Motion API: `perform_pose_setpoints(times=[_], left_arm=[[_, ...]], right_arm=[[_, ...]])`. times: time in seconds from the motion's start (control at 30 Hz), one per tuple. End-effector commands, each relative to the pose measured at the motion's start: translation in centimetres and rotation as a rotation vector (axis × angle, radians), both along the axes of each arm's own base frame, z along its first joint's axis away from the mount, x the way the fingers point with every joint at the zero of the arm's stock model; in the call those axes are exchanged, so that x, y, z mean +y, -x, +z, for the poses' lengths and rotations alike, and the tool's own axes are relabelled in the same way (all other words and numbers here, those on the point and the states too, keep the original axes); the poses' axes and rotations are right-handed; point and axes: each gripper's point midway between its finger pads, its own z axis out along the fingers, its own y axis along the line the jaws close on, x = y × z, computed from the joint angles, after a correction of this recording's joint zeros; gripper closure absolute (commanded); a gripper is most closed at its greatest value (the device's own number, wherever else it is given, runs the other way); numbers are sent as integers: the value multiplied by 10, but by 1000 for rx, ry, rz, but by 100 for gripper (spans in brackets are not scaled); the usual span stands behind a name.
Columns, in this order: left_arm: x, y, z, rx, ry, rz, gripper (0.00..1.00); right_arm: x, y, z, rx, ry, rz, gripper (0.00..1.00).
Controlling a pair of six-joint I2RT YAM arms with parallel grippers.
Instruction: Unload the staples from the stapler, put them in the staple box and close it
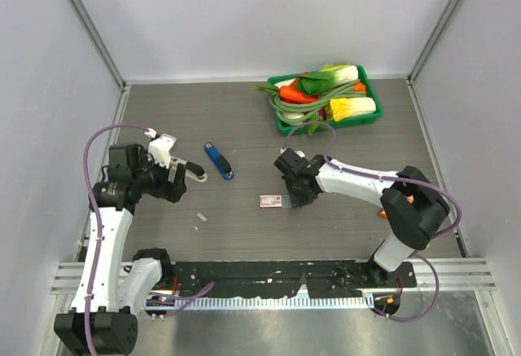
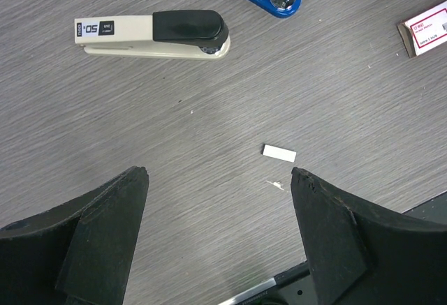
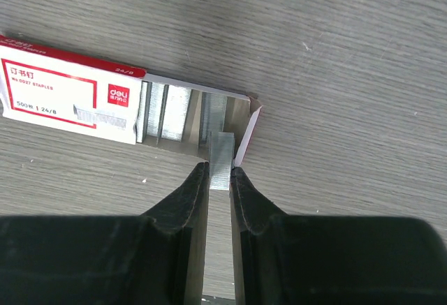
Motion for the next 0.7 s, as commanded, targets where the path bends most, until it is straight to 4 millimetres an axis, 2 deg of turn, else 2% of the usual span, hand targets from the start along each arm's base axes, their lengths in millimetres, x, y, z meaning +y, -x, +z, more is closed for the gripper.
perform_pose_setpoints(times=[0.0,0.67], left_arm=[[1,-5,7,-51,-8,1,13],[5,-4,0,-62,-37,2,13]], right_arm=[[12,-7,8,-12,-25,19,99],[22,-10,12,17,-17,62,99]])
